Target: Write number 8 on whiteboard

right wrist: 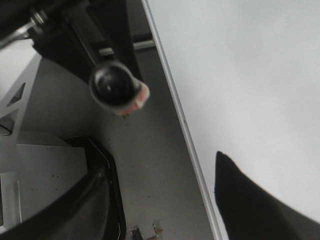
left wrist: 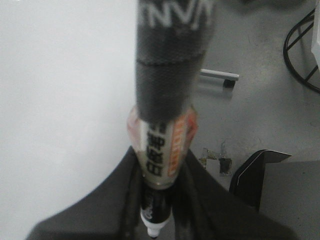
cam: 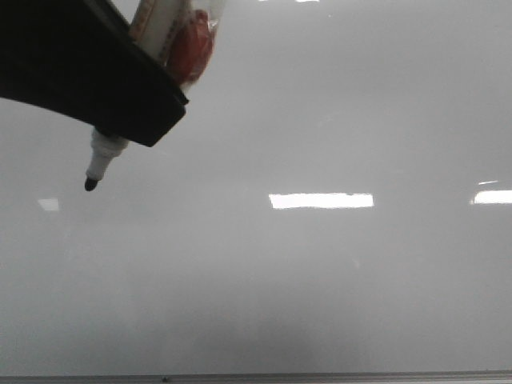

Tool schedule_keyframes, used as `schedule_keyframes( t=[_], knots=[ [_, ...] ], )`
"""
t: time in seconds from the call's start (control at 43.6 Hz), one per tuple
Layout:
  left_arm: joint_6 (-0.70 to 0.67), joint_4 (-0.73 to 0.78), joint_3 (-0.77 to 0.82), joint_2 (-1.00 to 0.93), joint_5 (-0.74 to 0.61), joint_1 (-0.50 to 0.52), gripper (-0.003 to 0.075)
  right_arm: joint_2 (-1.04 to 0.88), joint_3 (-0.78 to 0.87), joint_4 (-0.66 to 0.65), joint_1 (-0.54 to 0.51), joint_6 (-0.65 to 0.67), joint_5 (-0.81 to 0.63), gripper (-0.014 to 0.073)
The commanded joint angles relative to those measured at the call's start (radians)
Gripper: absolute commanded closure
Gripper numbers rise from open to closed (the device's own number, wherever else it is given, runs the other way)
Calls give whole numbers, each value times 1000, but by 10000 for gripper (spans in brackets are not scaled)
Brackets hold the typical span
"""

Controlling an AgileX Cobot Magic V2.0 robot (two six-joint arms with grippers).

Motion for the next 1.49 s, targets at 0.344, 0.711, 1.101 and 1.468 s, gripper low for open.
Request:
schedule_keyframes(
  t=[0.344,0.711,1.101,1.468],
  knots=[
    [2,-18,-32,-21,-66,-8,741,233,-285,156,25,-64,215,111],
    [2,-18,-32,-21,-69,-8,741,311,-302,153,69,-65,198,204],
    [2,-18,-32,-21,-67,-8,741,311,-338,135,70,-65,246,566],
    [2,-18,-32,-21,-100,-8,605,311,-345,124,70,-65,264,661]
  ],
)
